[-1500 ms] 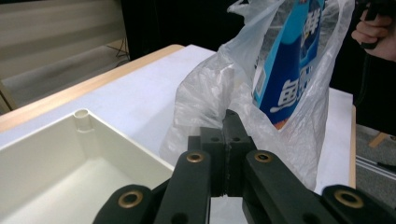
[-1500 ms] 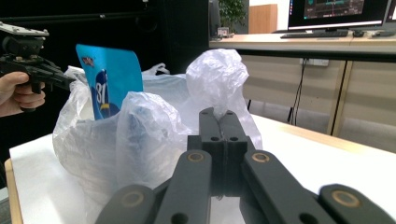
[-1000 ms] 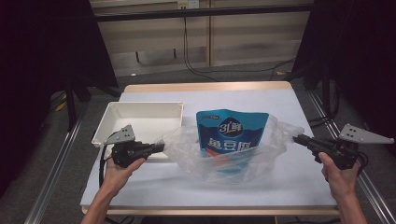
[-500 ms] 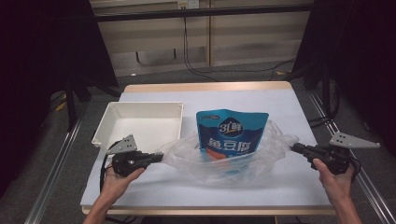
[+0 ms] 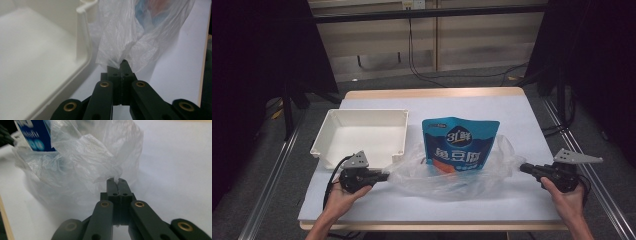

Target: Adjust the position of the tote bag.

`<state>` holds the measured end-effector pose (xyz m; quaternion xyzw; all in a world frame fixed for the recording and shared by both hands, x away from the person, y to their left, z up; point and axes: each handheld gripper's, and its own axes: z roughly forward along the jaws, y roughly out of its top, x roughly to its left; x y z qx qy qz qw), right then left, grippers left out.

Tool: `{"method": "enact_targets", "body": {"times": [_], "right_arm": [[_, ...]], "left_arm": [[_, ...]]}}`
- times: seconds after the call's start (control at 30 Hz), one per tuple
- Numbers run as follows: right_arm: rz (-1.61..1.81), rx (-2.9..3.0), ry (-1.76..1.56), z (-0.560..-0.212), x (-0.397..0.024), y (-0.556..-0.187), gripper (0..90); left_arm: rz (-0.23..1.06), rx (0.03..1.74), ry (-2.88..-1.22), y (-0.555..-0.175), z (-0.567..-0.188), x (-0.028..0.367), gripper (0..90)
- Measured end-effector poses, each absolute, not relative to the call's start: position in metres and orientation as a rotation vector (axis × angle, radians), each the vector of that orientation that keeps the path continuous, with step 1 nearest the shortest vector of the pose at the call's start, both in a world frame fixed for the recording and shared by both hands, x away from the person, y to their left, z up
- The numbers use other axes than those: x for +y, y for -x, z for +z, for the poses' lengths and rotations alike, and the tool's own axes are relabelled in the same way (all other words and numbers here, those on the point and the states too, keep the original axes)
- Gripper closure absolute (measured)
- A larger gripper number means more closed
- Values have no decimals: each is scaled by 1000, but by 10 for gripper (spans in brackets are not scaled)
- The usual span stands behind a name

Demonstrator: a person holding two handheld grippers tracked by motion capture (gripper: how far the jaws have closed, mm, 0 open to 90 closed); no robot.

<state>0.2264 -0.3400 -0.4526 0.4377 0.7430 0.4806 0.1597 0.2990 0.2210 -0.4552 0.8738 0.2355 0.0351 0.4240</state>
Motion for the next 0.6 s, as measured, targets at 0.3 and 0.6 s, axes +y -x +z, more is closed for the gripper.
{"method": "enact_targets", "body": {"times": [0.3, 0.6], "right_arm": [[1300, 2197, -1264, -467, -337, -230, 900], [1171, 2302, -1279, -482, -333, -234, 900]], "left_arm": [[87, 604, -2257, -298, -467, 217, 900], [62, 620, -2283, -299, -475, 216, 900]]}}
